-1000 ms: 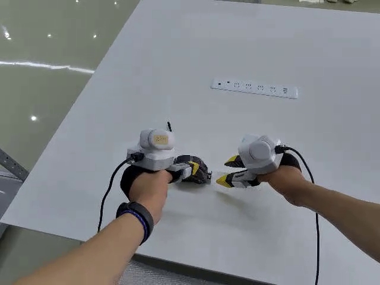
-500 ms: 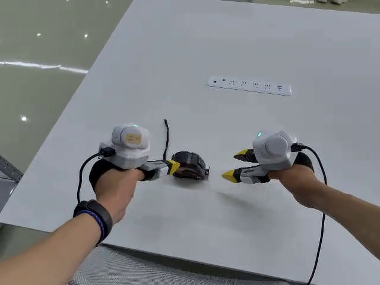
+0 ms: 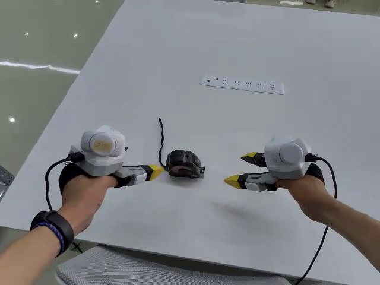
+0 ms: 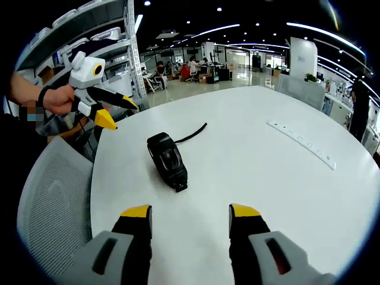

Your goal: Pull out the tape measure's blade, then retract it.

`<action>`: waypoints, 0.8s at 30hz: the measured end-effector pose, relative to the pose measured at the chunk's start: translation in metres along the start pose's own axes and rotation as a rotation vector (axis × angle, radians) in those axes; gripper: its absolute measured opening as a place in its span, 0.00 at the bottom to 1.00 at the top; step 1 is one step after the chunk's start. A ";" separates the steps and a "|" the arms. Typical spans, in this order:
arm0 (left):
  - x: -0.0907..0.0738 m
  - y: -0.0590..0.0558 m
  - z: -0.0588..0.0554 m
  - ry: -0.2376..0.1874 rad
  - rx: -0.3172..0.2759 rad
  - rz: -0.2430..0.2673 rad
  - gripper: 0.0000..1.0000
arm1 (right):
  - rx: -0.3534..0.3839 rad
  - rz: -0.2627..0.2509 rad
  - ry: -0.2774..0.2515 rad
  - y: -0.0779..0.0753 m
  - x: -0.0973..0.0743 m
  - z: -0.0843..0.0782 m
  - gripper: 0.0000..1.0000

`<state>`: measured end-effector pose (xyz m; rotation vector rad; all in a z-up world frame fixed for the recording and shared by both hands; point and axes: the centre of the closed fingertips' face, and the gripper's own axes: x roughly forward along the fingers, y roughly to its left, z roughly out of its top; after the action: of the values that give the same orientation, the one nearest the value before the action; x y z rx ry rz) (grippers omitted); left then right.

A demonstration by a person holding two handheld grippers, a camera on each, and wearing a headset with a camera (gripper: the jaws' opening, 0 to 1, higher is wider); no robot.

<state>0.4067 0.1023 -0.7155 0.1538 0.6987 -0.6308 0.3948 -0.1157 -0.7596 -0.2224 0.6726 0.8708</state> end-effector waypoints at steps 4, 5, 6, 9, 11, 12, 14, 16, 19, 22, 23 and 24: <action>-0.006 0.001 0.000 -0.013 0.007 -0.012 0.65 | 0.025 -0.019 -0.022 0.004 -0.008 -0.001 0.55; -0.008 0.001 0.000 -0.014 0.012 -0.013 0.65 | 0.025 -0.024 -0.024 0.005 -0.010 -0.002 0.56; -0.009 0.000 0.000 -0.016 0.019 -0.015 0.65 | 0.025 -0.029 -0.025 0.006 -0.012 -0.002 0.56; -0.013 0.000 -0.003 -0.020 0.026 -0.022 0.65 | 0.039 -0.046 -0.031 0.008 -0.019 -0.006 0.58; -0.015 0.001 -0.009 -0.017 0.028 -0.026 0.65 | 0.060 -0.055 -0.041 0.009 -0.024 -0.009 0.58; -0.017 0.002 -0.011 -0.017 0.023 -0.028 0.65 | 0.063 -0.062 -0.043 0.011 -0.027 -0.010 0.58; -0.020 0.001 -0.014 -0.017 0.022 -0.031 0.65 | 0.068 -0.071 -0.043 0.013 -0.030 -0.013 0.58; -0.022 0.001 -0.018 -0.018 0.021 -0.030 0.65 | 0.088 -0.086 -0.060 0.014 -0.035 -0.015 0.59; -0.025 0.000 -0.022 -0.021 0.014 -0.034 0.66 | 0.100 -0.099 -0.063 0.019 -0.041 -0.020 0.60; -0.026 -0.002 -0.023 -0.025 0.011 -0.042 0.66 | 0.119 -0.116 -0.069 0.022 -0.047 -0.025 0.61; -0.027 -0.003 -0.023 -0.026 0.013 -0.044 0.66 | 0.125 -0.119 -0.072 0.023 -0.048 -0.025 0.61; -0.027 -0.004 -0.023 -0.028 0.014 -0.044 0.67 | 0.130 -0.124 -0.075 0.024 -0.050 -0.026 0.61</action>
<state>0.3758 0.1205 -0.7154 0.1428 0.6726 -0.6793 0.3419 -0.1442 -0.7466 -0.1130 0.6358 0.7105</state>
